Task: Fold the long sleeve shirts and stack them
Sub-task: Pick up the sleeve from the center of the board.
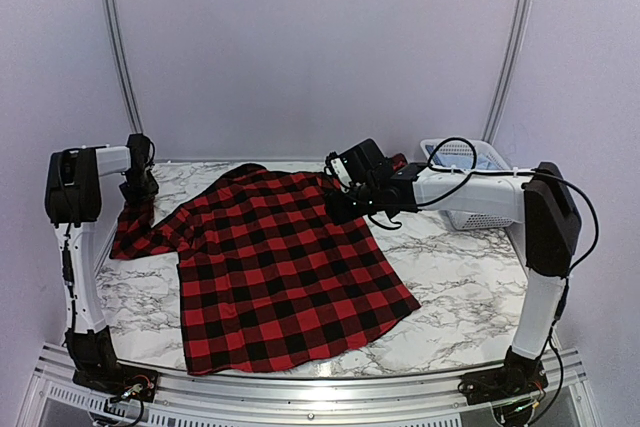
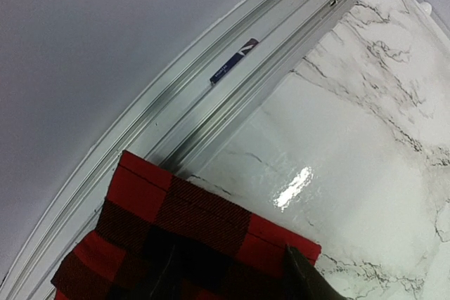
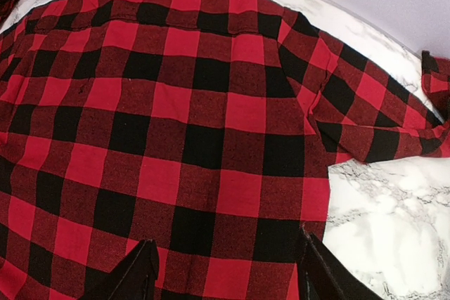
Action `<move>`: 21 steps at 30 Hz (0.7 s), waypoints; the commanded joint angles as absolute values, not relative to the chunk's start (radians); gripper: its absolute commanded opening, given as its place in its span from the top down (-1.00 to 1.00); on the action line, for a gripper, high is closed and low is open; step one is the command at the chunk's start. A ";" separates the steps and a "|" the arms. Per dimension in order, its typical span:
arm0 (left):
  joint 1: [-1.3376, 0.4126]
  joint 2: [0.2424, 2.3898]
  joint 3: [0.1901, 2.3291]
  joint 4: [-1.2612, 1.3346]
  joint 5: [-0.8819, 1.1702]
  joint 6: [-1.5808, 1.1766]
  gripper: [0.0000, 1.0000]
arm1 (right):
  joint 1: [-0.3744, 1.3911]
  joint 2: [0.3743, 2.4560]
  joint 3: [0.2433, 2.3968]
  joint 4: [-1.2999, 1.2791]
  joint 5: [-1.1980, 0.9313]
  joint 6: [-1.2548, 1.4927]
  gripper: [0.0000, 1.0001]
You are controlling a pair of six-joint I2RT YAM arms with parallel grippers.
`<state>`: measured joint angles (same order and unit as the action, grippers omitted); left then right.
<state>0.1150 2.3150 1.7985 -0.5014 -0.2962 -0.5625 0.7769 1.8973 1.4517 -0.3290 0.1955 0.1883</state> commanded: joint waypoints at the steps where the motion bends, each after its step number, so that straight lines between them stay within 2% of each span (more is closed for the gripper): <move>1: 0.116 2.327 1.818 -0.541 -0.308 -0.545 -0.04 | 0.788 1.874 1.455 -0.314 0.196 0.193 -0.25; 15: 0.076 2.385 1.849 -0.602 -0.376 -0.493 -0.10 | 0.789 1.894 1.460 -0.300 0.170 0.199 -0.24; 19: 0.076 2.390 1.842 -0.603 -0.342 -0.503 0.20 | 0.797 1.896 1.460 -0.296 0.168 0.201 -0.23; 21: 0.076 2.389 1.829 -0.602 -0.318 -0.518 0.49 | 0.801 1.897 1.458 -0.293 0.169 0.202 -0.23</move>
<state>0.0814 2.3466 1.8370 -0.5468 -0.3763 -0.5053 0.7803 1.8977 1.4517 -0.3252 0.1802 0.1894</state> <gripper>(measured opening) 0.362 0.618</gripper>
